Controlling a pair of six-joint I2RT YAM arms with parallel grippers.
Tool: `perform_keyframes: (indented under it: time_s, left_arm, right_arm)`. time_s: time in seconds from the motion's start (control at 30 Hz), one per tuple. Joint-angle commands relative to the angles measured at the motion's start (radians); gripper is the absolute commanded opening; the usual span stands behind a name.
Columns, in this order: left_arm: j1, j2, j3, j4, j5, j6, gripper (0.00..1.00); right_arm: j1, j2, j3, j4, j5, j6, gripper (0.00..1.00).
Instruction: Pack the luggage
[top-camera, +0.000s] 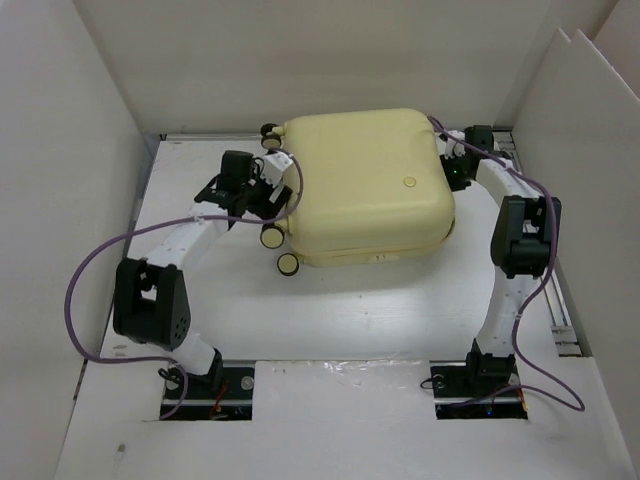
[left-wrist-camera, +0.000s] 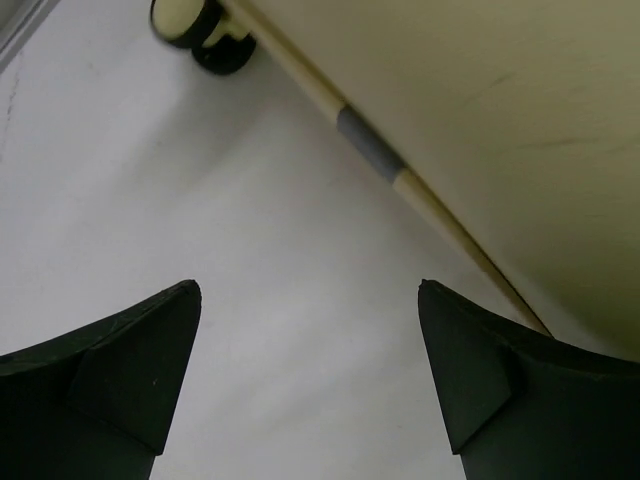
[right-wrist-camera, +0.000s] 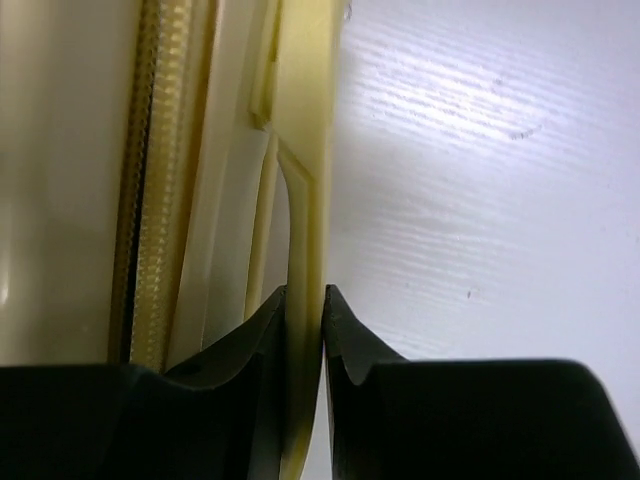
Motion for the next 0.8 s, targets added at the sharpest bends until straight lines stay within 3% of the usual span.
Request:
perform_keyframes:
  time_s: [0.0,0.03,0.13,0.17,0.23,0.37,0.43,0.57,0.77]
  left_arm:
    - [-0.189,-0.128,-0.109,-0.045,0.122,0.083,0.87]
    - [-0.231,-0.142,-0.135,-0.058,0.109,0.093,0.87]
    - [-0.398,-0.151,-0.136,-0.095,0.068,0.054,0.87]
    - [-0.433,-0.151,-0.136,-0.095,0.057,0.039,0.87]
    - [-0.536,-0.141,-0.108,-0.104,0.025,0.004,0.87]
    - [-0.671,-0.118,-0.022,-0.162,-0.027,-0.021,0.86]
    - [-0.719,-0.118,0.056,-0.231,-0.052,-0.030,0.85]
    - [-0.731,-0.118,0.166,-0.406,-0.061,-0.030,0.85]
    - [-0.675,-0.167,0.234,-0.546,-0.321,0.022,1.00]
  right_arm:
    - [0.148,-0.039,0.132,0.152,-0.318,-0.006,0.01]
    - [0.165,-0.022,0.145,0.172,-0.345,0.010,0.04]
    - [0.231,0.023,0.205,0.230,-0.356,0.077,0.25]
    - [0.245,0.032,0.217,0.259,-0.356,0.097,0.47]
    - [0.265,0.055,0.254,0.270,-0.342,0.159,0.63]
    - [0.256,0.028,0.272,0.283,-0.249,0.220,0.73]
    - [0.224,-0.020,0.272,0.247,-0.084,0.220,0.76]
    - [0.147,-0.107,0.272,0.180,0.070,0.209,0.77]
    - [0.021,-0.248,0.209,0.059,0.326,0.232,0.80]
